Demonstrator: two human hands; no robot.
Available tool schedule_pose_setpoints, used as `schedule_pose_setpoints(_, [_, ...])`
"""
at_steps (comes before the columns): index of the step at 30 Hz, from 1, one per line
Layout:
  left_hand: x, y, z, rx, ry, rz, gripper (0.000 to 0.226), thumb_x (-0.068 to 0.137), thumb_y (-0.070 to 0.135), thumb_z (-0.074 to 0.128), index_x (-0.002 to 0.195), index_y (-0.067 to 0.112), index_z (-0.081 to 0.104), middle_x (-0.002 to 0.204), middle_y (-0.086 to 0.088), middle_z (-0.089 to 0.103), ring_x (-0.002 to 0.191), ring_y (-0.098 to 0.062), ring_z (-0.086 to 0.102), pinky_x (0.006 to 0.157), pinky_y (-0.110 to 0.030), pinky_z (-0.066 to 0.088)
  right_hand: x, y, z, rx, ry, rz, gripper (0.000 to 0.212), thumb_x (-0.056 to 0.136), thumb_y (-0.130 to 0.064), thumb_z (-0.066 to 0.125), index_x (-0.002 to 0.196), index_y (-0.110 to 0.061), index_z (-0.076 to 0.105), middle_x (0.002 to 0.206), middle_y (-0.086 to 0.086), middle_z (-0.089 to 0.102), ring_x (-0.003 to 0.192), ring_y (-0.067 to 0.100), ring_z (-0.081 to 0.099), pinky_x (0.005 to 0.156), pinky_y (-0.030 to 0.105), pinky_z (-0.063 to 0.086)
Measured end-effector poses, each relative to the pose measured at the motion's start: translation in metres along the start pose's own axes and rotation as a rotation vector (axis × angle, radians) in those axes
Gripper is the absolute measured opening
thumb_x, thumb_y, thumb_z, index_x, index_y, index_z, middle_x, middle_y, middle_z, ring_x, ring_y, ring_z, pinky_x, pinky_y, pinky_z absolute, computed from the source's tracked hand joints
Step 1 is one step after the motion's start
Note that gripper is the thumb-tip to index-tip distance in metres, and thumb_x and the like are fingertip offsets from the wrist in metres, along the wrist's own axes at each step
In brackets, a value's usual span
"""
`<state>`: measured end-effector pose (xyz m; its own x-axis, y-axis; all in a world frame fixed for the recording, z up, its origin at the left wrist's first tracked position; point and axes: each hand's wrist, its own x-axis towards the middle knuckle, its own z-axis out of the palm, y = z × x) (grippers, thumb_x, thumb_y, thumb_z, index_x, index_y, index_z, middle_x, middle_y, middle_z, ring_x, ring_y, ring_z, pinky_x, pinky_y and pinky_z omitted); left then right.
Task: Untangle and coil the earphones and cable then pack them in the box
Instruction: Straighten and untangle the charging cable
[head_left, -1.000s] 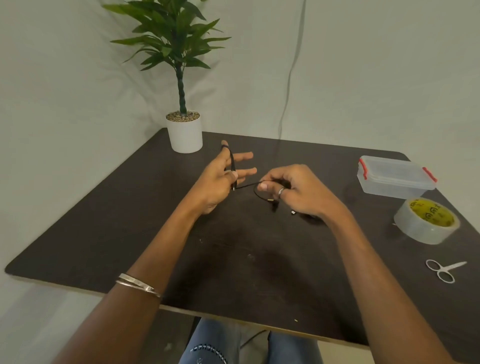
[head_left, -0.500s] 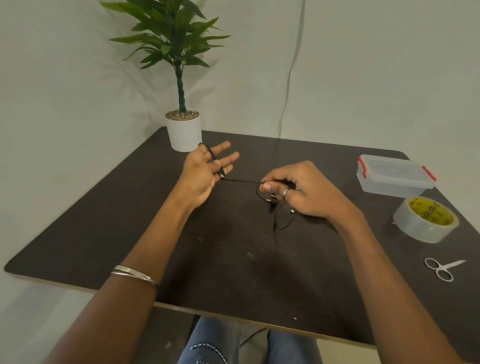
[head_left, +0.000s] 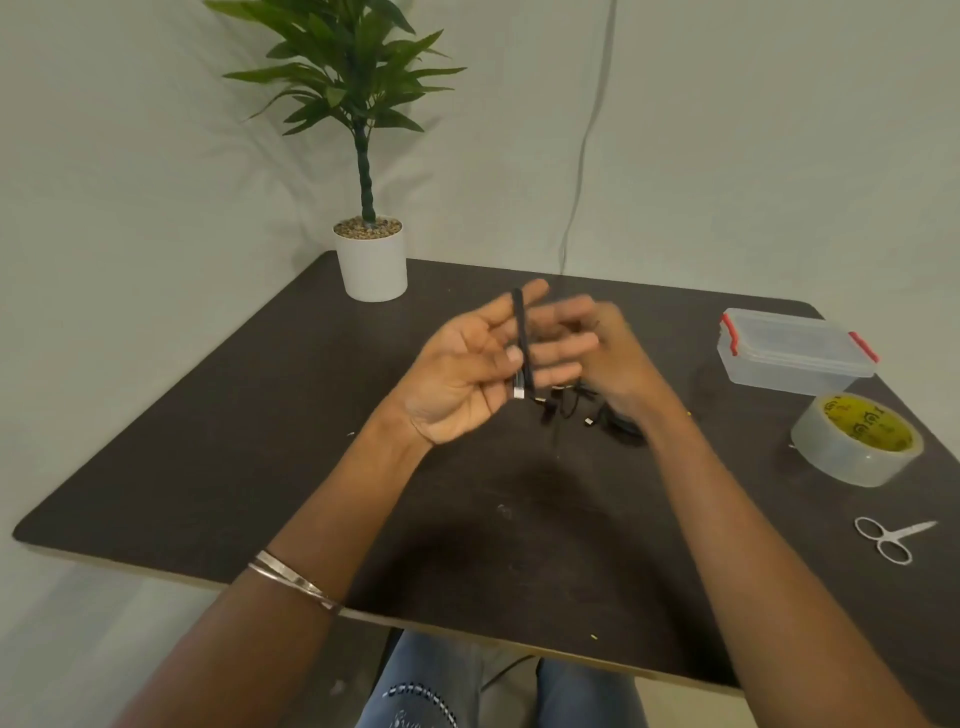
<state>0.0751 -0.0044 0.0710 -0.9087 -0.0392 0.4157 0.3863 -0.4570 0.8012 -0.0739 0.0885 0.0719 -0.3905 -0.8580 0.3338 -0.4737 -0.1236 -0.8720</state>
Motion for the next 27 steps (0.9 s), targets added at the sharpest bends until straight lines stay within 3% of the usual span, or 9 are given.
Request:
schedule_pose_setpoints(3, [0.008, 0.01, -0.003, 0.076, 0.239, 0.112, 0.048, 0.09, -0.017, 0.032, 0.133, 0.005, 0.033, 0.144, -0.019, 0.044, 0.125, -0.038, 0.051, 0.107, -0.05, 0.039, -0.012, 0.014, 0.023, -0.01, -0.128, 0.149, 0.023, 0.099, -0.008, 0.049, 0.085, -0.013, 0.066, 0.061, 0.003, 0.053, 0.043, 0.008, 0.042, 0.039, 0.021, 0.034])
schedule_pose_setpoints(5, [0.01, 0.013, -0.011, 0.237, 0.473, 0.141, 0.041, 0.092, -0.018, 0.028, 0.121, 0.009, 0.04, 0.142, -0.015, 0.048, 0.122, -0.032, 0.056, 0.107, -0.049, 0.039, -0.021, 0.014, 0.031, -0.055, -0.221, 0.153, 0.02, 0.1, -0.015, 0.049, 0.093, -0.016, 0.067, 0.059, 0.0, 0.05, 0.042, 0.003, 0.041, 0.041, 0.018, 0.034])
schedule_pose_setpoints(8, [0.006, 0.012, -0.026, 0.419, 0.678, 0.097, 0.045, 0.095, -0.016, 0.026, 0.126, 0.015, 0.037, 0.138, -0.01, 0.053, 0.114, -0.025, 0.062, 0.106, -0.05, 0.041, -0.029, 0.004, 0.029, -0.246, -0.232, 0.082, 0.017, 0.099, -0.018, 0.05, 0.098, -0.015, 0.068, 0.058, -0.004, 0.055, 0.049, 0.003, 0.048, 0.052, 0.017, 0.041])
schedule_pose_setpoints(10, [0.001, 0.006, -0.031, 0.516, 0.685, 0.032, 0.051, 0.096, -0.015, 0.027, 0.141, 0.01, 0.025, 0.137, -0.008, 0.054, 0.112, -0.024, 0.064, 0.104, -0.047, 0.043, -0.029, -0.002, 0.023, -0.451, -0.188, -0.001, 0.015, 0.097, -0.021, 0.054, 0.095, -0.015, 0.069, 0.06, -0.006, 0.06, 0.056, 0.008, 0.056, 0.059, 0.026, 0.046])
schedule_pose_setpoints(12, [-0.003, -0.001, -0.033, 0.607, 0.665, -0.022, 0.062, 0.096, -0.014, 0.028, 0.149, 0.011, 0.011, 0.136, -0.005, 0.054, 0.11, -0.023, 0.065, 0.103, -0.044, 0.045, -0.028, -0.011, 0.015, -0.574, -0.159, -0.041, 0.013, 0.094, -0.022, 0.059, 0.091, -0.017, 0.07, 0.062, -0.011, 0.06, 0.058, 0.004, 0.057, 0.059, 0.025, 0.045])
schedule_pose_setpoints(15, [-0.006, -0.005, -0.038, 0.615, 0.639, -0.039, 0.065, 0.095, -0.015, 0.029, 0.151, 0.011, 0.008, 0.136, -0.004, 0.055, 0.111, -0.023, 0.064, 0.104, -0.045, 0.044, -0.03, -0.021, 0.002, -0.549, -0.135, -0.008, 0.01, 0.091, -0.021, 0.064, 0.088, -0.016, 0.072, 0.063, -0.012, 0.061, 0.052, 0.003, 0.053, 0.052, 0.014, 0.04])
schedule_pose_setpoints(20, [-0.005, -0.002, -0.044, 0.688, 0.682, -0.036, 0.069, 0.095, -0.014, 0.029, 0.152, 0.013, 0.001, 0.136, -0.003, 0.055, 0.11, -0.018, 0.065, 0.103, -0.04, 0.045, -0.034, -0.021, -0.005, -0.495, -0.101, 0.009, 0.002, 0.085, -0.016, 0.071, 0.086, -0.014, 0.073, 0.075, 0.002, 0.07, 0.066, 0.015, 0.064, 0.06, 0.027, 0.051])
schedule_pose_setpoints(24, [-0.005, 0.001, -0.051, 0.983, 0.736, -0.032, 0.071, 0.096, -0.011, 0.027, 0.152, 0.016, -0.008, 0.14, 0.0, 0.051, 0.108, -0.006, 0.063, 0.098, -0.022, 0.047, -0.031, -0.02, -0.01, -0.537, -0.078, 0.034, 0.011, 0.082, -0.015, 0.075, 0.093, -0.014, 0.073, 0.077, -0.004, 0.068, 0.064, 0.0, 0.06, 0.057, 0.007, 0.043])
schedule_pose_setpoints(27, [-0.005, 0.0, -0.05, 1.27, 0.688, -0.072, 0.079, 0.091, -0.014, 0.029, 0.15, 0.016, -0.015, 0.143, -0.003, 0.046, 0.115, -0.007, 0.058, 0.085, -0.006, 0.043, -0.024, -0.019, -0.006, -0.635, -0.11, -0.017, 0.021, 0.085, -0.015, 0.072, 0.106, -0.011, 0.072, 0.091, 0.002, 0.071, 0.079, 0.004, 0.061, 0.068, 0.003, 0.041])
